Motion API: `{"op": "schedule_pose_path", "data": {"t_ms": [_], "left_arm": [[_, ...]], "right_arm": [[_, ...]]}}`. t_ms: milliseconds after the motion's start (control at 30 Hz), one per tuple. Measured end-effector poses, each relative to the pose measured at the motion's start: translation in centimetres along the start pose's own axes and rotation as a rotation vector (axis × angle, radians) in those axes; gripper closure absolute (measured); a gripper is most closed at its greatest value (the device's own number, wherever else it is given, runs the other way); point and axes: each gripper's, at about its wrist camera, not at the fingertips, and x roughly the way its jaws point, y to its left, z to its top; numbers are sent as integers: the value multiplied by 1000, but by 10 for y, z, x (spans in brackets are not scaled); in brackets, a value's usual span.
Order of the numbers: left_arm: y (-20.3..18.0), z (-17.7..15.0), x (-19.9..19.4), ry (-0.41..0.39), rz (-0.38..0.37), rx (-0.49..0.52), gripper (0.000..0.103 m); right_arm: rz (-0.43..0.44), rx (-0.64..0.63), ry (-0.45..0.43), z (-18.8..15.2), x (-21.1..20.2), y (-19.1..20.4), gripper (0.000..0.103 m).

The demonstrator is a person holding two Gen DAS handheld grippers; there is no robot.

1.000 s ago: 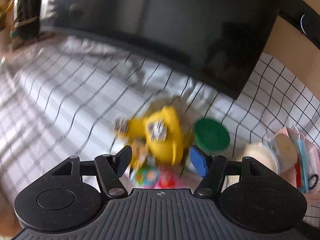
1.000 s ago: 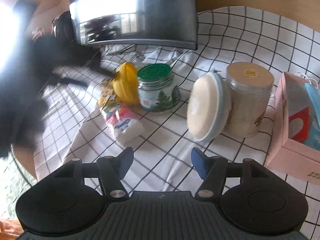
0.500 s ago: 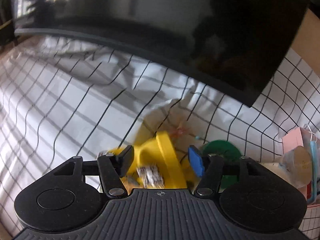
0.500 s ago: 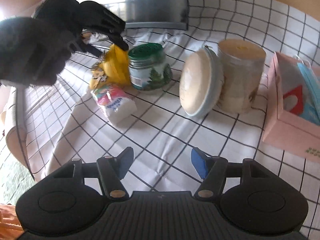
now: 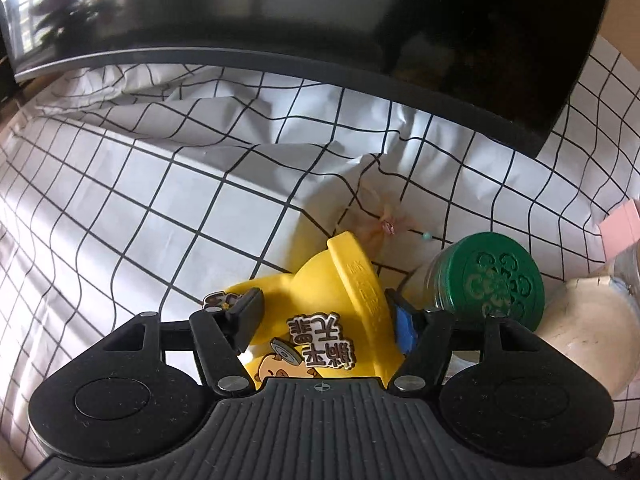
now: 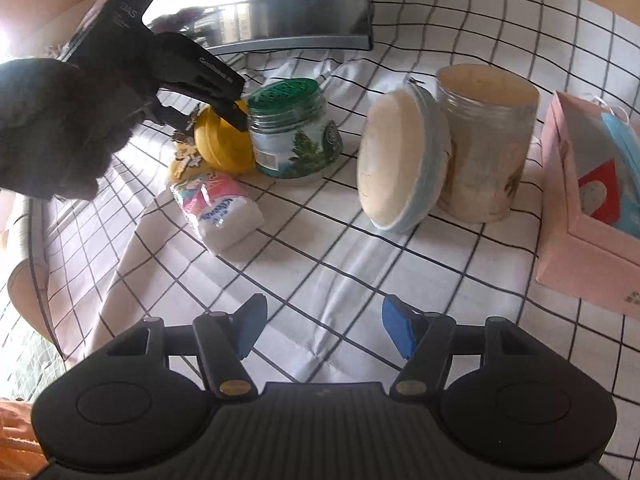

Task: Organize soft objects
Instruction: 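Lower the left gripper onto the yellow toy while the right gripper approaches the pink tissue pack, then close the left gripper on the yellow toy while the right gripper grasps the pink tissue pack, then lift the yellow toy and tissue pack with both grippers toward the pink box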

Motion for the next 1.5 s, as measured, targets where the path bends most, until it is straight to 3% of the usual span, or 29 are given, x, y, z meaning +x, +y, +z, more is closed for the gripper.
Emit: {"op": "schedule_pose_path", "data": {"t_ms": [233,300,333,367,467,567,800,933,1033,1267,1500], "left_arm": [[0,-12,-3,-96,-4,29,36],[13,-9,-8,-109,-47,-25,60],[21,-7,-10,-104,-76,-50,64],[28,-4,-13,-97,-107,-72,76],[46,-3,-19,-100,-144,-106,82],[49,-4,-27,-133,-128,-43,92],[57,-8,-34,-163,-146,62,92],[70,-6,-39,-182,-173,52,92],[80,-3,-44,-205,-180,52,92],[84,6,-59,-245,-216,101,92],[75,19,-83,-314,-236,150,92]], "right_arm": [[15,-74,-57,9,-2,13,39],[40,-117,-34,17,2,19,39],[53,-142,-31,22,3,23,39],[65,-169,-33,26,5,28,39],[106,-289,-39,44,18,48,39],[123,-378,-30,61,41,67,39],[159,-478,73,79,88,101,39],[138,-444,133,83,103,112,39],[102,-408,159,87,105,117,48],[87,-388,177,85,86,126,59],[42,-379,69,106,31,129,59]]}}
